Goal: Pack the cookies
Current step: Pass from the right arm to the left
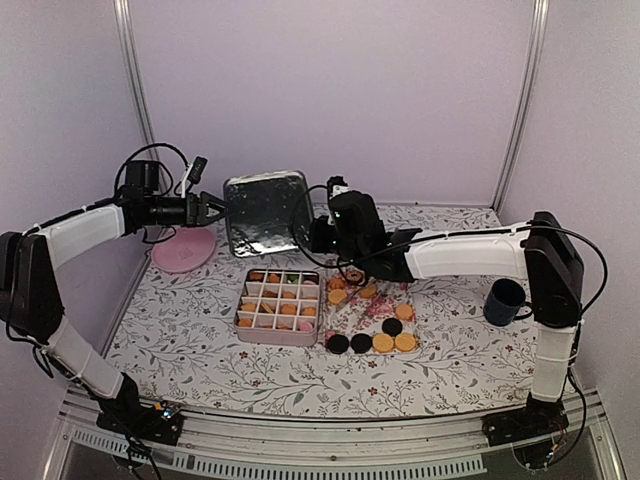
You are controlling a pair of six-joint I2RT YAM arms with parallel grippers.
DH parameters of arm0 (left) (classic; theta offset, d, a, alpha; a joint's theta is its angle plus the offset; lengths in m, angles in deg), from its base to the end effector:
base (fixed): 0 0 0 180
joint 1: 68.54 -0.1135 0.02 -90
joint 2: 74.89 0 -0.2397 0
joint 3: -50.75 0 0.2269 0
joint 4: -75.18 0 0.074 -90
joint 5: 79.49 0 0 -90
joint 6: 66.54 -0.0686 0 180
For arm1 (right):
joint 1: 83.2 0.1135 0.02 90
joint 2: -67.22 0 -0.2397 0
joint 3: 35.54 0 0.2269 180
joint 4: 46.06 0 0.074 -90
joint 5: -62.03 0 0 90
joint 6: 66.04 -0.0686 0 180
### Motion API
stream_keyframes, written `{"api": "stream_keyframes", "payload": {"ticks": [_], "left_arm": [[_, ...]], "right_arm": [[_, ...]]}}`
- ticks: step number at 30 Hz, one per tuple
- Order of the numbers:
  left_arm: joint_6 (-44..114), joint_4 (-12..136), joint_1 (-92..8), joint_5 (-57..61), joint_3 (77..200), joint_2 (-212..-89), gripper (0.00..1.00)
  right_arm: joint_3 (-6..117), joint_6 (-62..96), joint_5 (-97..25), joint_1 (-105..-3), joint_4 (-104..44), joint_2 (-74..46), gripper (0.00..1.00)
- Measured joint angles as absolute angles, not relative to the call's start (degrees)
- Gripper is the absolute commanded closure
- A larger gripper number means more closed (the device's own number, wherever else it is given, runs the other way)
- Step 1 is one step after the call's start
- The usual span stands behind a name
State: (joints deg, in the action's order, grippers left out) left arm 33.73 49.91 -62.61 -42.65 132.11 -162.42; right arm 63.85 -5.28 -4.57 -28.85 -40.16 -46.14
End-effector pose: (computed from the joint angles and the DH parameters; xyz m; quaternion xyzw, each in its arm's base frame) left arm 0.3260 -0.0891 0.2685 0.1891 0.7878 -0.4480 0.3780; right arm 0.2926 0.3612 0.2322 -0.0605 0.8077 0.2512 0.5300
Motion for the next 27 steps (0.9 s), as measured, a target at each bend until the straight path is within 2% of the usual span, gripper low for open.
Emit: {"api": "stream_keyframes", "payload": {"ticks": [4, 8, 13, 17, 19, 22, 27], "left_arm": [[35.63, 51.55, -62.82, -42.59, 129.90, -162.42, 0.29], [36.76, 52.29, -63.09, -43.31, 128.87, -162.42, 0.52], [38.45, 54.00, -63.09, -46.96, 127.95, -162.42, 0.70], [39.82, 54.85, -63.20, -49.98, 127.93, -162.42, 0.91], [40.55, 54.96, -63.37, -51.20, 127.93, -162.42, 1.00], [40.98, 55.27, -63.74, -52.69, 127.84, -162.33, 1.00], [39.72, 54.72, -63.83, -54.57, 127.80, -162.00, 1.00]], "right_arm": [[63.85, -4.93, -4.16, -28.02, -41.42, -46.01, 1.00], [63.85, -4.93, -4.07, -27.41, -41.97, -46.01, 1.00], [63.85, -4.62, -4.09, -26.51, -43.81, -46.01, 1.00], [63.85, -4.45, -4.18, -25.84, -45.23, -46.01, 1.00], [63.76, -4.12, -4.25, -25.71, -45.84, -46.01, 0.91], [63.15, -3.79, -4.70, -25.71, -47.43, -46.01, 0.66], [60.68, -1.56, -5.93, -25.71, -51.61, -44.90, 0.40]]}}
